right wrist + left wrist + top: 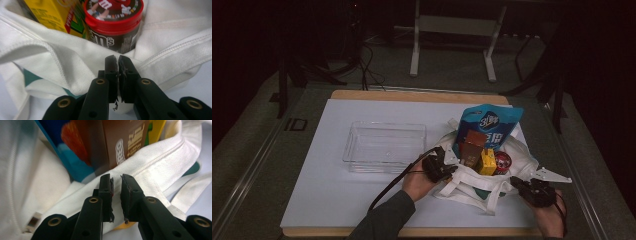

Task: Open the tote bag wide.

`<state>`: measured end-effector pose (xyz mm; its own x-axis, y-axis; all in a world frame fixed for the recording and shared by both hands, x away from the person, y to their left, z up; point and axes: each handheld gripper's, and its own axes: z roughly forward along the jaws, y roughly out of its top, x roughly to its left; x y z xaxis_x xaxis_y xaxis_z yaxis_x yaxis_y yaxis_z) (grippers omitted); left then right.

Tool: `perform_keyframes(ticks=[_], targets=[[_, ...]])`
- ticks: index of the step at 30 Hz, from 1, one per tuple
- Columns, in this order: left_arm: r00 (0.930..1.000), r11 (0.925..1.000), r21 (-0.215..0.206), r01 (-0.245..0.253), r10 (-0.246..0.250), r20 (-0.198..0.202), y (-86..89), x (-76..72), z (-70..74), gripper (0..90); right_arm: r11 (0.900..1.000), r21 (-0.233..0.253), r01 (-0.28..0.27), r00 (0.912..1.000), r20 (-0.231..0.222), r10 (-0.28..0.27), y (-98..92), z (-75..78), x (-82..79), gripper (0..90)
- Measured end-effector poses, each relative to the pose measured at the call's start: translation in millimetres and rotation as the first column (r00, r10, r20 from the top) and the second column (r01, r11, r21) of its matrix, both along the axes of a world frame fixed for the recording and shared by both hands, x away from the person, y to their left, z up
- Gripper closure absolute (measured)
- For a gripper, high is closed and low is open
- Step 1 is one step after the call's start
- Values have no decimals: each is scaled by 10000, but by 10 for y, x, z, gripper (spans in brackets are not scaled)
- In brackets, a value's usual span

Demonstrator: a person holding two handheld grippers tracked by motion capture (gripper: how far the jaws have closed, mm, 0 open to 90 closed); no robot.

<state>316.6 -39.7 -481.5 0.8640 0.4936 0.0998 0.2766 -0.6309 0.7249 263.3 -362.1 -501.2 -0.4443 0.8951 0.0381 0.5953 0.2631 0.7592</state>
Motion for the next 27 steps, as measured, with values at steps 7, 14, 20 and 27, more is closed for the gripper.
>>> perform_keyframes(ticks=[7,14,20,27], targets=[[9993,9992,373,-157,145,333,-78,-37,-133,818,9990,-317,313,9995,53,-311,29,-144,47,895],[9985,9987,163,-484,479,260,-78,-49,-269,831,9997,-19,248,9982,542,-247,75,3,-41,830],[9986,9987,143,-482,479,208,-74,-45,-267,831,9974,692,-195,9934,1142,115,97,200,-165,808],[9988,9989,8,-475,475,106,-66,-33,-267,831,9849,1247,-1199,9849,1399,1022,98,336,-292,765]])
